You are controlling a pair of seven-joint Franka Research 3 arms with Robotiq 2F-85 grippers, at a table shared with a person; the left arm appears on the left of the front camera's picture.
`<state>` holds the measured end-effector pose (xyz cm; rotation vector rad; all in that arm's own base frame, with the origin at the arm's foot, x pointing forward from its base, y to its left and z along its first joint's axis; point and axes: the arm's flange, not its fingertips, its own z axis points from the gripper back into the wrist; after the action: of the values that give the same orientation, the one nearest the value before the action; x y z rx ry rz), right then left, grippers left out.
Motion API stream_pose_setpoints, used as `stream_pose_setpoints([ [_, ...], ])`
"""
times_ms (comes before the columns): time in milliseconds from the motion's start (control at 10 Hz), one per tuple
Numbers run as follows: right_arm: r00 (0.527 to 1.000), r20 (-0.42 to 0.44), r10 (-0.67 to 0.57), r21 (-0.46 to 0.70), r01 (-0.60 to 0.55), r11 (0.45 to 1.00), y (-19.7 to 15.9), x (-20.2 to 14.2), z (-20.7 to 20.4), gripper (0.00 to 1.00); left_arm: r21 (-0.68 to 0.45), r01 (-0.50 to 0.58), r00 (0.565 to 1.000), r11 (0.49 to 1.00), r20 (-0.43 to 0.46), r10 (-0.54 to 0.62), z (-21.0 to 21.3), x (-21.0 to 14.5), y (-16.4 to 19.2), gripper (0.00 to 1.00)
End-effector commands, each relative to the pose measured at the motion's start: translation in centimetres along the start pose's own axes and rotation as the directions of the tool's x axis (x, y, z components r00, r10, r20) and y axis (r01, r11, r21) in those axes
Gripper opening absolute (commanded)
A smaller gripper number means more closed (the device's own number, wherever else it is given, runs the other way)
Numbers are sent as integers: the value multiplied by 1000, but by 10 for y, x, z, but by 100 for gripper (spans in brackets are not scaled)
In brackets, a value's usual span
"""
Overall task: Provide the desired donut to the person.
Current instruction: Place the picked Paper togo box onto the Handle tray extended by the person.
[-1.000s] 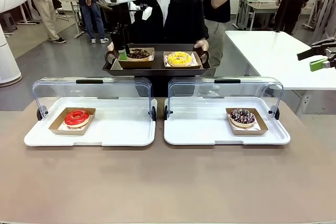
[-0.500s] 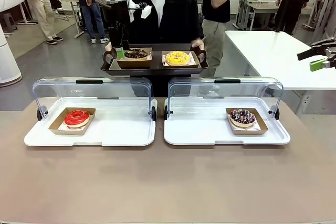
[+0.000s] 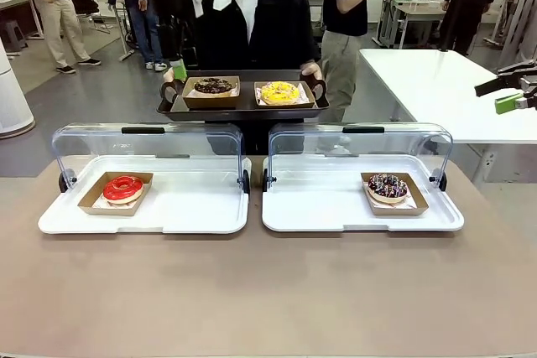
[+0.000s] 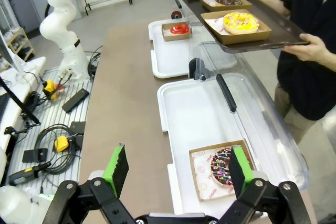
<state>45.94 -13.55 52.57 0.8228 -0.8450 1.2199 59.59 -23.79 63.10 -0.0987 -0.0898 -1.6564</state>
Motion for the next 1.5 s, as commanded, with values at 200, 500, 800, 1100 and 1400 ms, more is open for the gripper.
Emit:
stream_pose_setpoints([
  [200,1000,2,0,1,0,1000,1,0,-1,100,39,-12,999,999,30,11,-12,-57,-98,96],
  [500,1000,2,0,1,0,1000,1,0,-1,100,54,-49,997,997,55,46,-17,-78,-122,96],
  [800,1000,2,0,1,0,1000,1,0,-1,100,36,-77,997,996,23,76,-11,-79,-117,96],
  [1100,1000,2,0,1,0,1000,1,0,-1,100,36,-77,997,996,23,76,-11,-79,-117,96],
  [1400,1000,2,0,1,0,1000,1,0,-1,100,59,-14,986,998,164,5,-13,-111,-111,96],
])
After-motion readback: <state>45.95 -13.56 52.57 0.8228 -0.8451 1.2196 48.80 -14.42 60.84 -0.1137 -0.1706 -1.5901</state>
